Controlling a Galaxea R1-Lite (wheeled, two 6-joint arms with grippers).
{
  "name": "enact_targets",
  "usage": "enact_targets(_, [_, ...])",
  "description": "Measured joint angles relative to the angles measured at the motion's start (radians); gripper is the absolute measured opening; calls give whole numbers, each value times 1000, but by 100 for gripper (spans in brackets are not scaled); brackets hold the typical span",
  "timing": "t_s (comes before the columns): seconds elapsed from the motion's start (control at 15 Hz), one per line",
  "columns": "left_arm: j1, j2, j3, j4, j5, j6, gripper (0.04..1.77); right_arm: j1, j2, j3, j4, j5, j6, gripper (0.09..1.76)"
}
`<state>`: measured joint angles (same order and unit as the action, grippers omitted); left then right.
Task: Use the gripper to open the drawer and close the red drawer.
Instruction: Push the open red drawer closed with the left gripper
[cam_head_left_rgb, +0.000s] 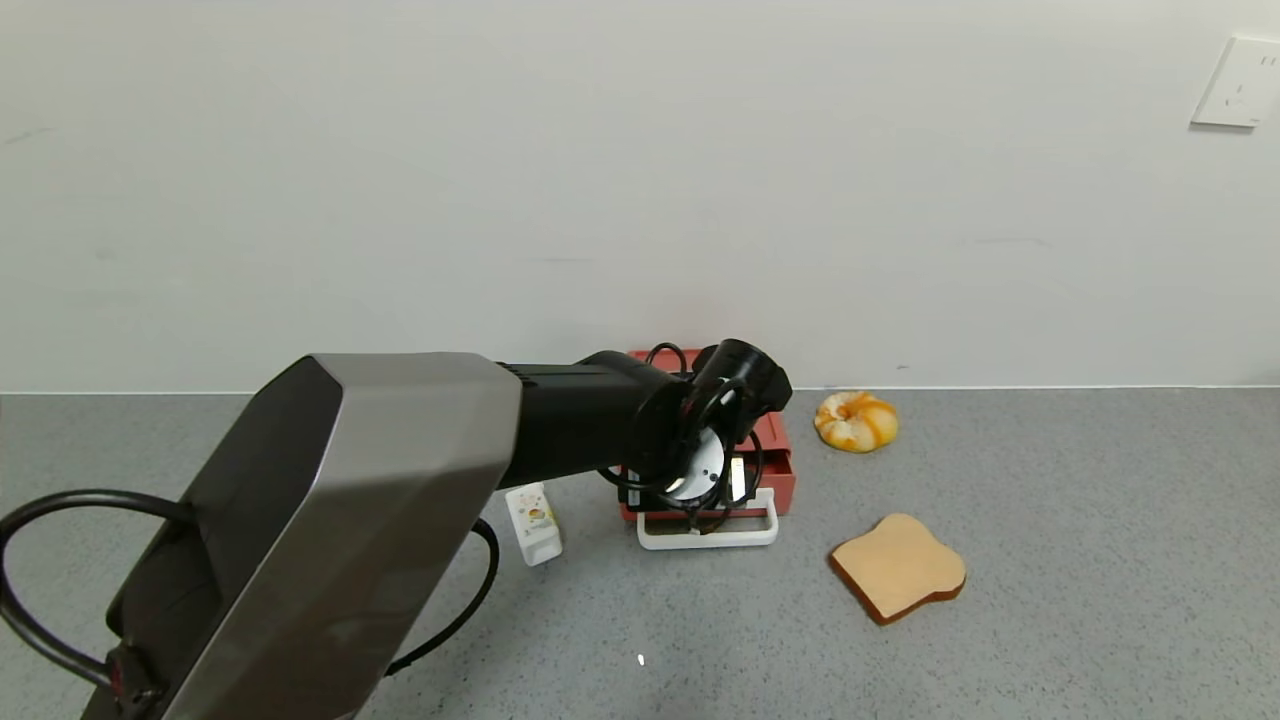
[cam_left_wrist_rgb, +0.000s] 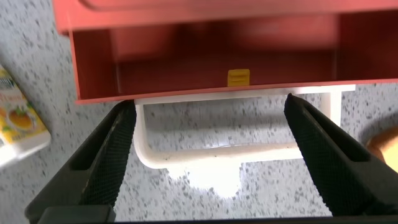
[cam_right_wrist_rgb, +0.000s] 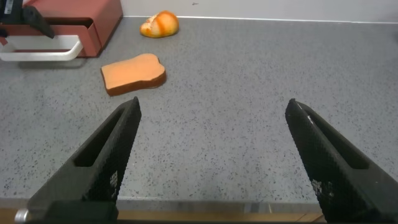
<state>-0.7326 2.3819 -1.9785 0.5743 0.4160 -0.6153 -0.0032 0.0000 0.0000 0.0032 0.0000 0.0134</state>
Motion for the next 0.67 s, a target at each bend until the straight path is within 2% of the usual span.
enact_targets(0.67, [29, 16, -1, -105, 29, 67, 172, 0, 0, 0, 0, 0, 0, 171])
